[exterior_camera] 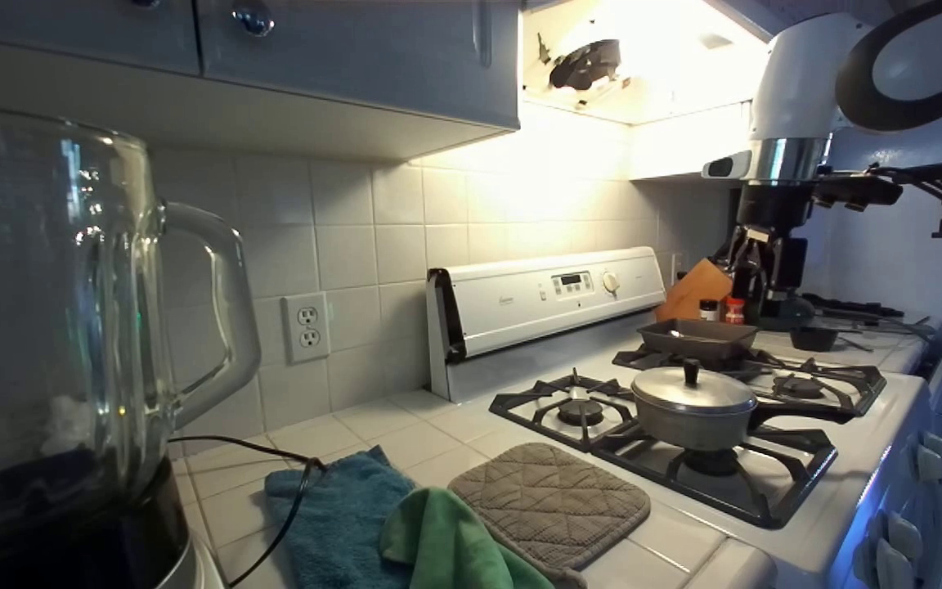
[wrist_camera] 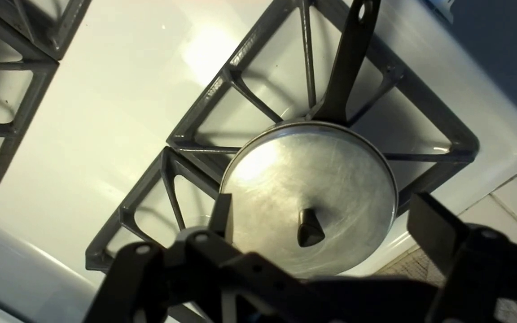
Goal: Pick up the pot from the stove and put it on the counter
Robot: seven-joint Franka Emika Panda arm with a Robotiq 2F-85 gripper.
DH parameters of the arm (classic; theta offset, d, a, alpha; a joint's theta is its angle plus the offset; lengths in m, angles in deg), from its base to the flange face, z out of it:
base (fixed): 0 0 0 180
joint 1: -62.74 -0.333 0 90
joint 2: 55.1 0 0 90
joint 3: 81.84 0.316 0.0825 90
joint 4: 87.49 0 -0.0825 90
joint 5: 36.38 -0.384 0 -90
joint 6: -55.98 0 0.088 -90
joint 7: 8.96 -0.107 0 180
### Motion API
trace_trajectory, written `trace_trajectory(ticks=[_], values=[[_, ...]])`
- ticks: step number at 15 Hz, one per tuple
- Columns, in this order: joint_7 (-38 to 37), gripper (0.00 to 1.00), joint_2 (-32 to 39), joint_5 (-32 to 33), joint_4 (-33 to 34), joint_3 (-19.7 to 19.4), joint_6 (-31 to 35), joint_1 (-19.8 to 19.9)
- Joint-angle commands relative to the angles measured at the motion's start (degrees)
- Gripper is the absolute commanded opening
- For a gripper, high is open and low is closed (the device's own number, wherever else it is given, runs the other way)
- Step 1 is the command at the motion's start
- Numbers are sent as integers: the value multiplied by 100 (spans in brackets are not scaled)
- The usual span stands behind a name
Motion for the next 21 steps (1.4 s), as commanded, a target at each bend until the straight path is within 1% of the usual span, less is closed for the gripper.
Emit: trace_trajectory(ticks=[1,5,8,15,21], values=[[-264,100,24,-12,-125,108,235,65],[-400,100,9,29,-249,75,208,150],[-366,100,142,-39,-367,7,251,226],[-31,100,460,-315,-673,-86,799,197],[17,100,481,-652,-1034,-77,1093,195]])
